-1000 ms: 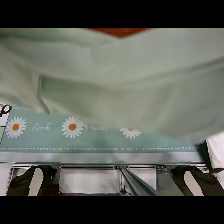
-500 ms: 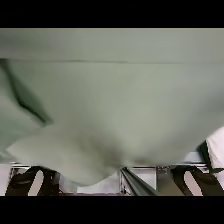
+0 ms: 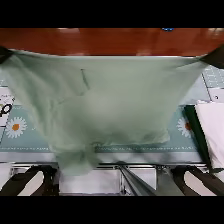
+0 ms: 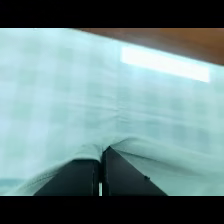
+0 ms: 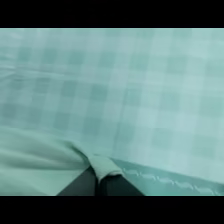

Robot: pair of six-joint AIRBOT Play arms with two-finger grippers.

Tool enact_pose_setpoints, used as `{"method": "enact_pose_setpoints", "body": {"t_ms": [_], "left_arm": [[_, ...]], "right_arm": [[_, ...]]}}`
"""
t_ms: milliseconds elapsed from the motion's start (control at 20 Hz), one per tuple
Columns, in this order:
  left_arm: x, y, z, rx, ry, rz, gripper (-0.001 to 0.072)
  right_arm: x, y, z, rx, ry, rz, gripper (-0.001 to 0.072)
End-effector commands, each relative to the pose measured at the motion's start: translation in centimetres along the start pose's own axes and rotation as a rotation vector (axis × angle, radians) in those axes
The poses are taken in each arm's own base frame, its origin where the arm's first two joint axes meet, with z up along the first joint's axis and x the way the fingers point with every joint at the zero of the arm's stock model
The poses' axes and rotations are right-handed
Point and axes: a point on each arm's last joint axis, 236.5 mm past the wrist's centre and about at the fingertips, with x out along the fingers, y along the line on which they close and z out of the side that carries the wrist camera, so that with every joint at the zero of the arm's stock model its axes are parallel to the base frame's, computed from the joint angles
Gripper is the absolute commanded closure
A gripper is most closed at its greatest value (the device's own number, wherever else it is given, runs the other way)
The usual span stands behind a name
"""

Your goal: Fold the shirts.

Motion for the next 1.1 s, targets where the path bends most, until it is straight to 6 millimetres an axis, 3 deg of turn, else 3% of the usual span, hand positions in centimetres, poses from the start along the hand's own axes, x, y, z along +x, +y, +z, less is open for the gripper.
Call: {"method": "enact_pose_setpoints", "body": {"t_ms": [0,100,200,300,450,600,800,900,1050], "left_arm": [[11.9,3.7,-0.8,-0.045,0.045,0.017,0.0679],[16.9,5.8,-1.1,-0.114,0.081,0.041,0.0679],[20.8,7.0,-1.9,-0.134,0.150,0.047,0.0679],[23.6,7.2,-2.9,-0.163,0.223,0.025,0.0679],[25.5,6.2,-4.8,-0.254,0.311,-0.051,0.0679],[24.5,6.6,-7.1,-0.208,0.419,-0.074,0.0679],[20.9,8.4,-9.1,-0.196,0.557,-0.095,0.0679],[19.6,9.1,-11.0,-0.172,0.644,-0.108,0.0679],[18.5,9.7,-14.3,-0.207,0.759,-0.110,0.0679]], "right_arm": [[12.7,-2.6,0.8,0.020,0.061,0.043,0.0693],[18.3,-4.8,2.3,0.067,0.043,0.024,0.0694],[21.9,-6.8,3.6,0.123,0.047,0.014,0.0693],[24.2,-8.4,4.2,0.187,0.060,0.012,0.0694],[26.7,-9.6,1.5,0.280,0.170,0.002,0.0693],[26.8,-9.6,0.0,0.280,0.231,0.010,0.0693],[22.9,-10.3,-0.4,0.275,0.279,0.023,0.0693],[21.9,-10.5,-3.0,0.263,0.395,0.030,0.0693],[22.7,-10.7,-6.8,0.262,0.528,0.030,0.0693]]}}
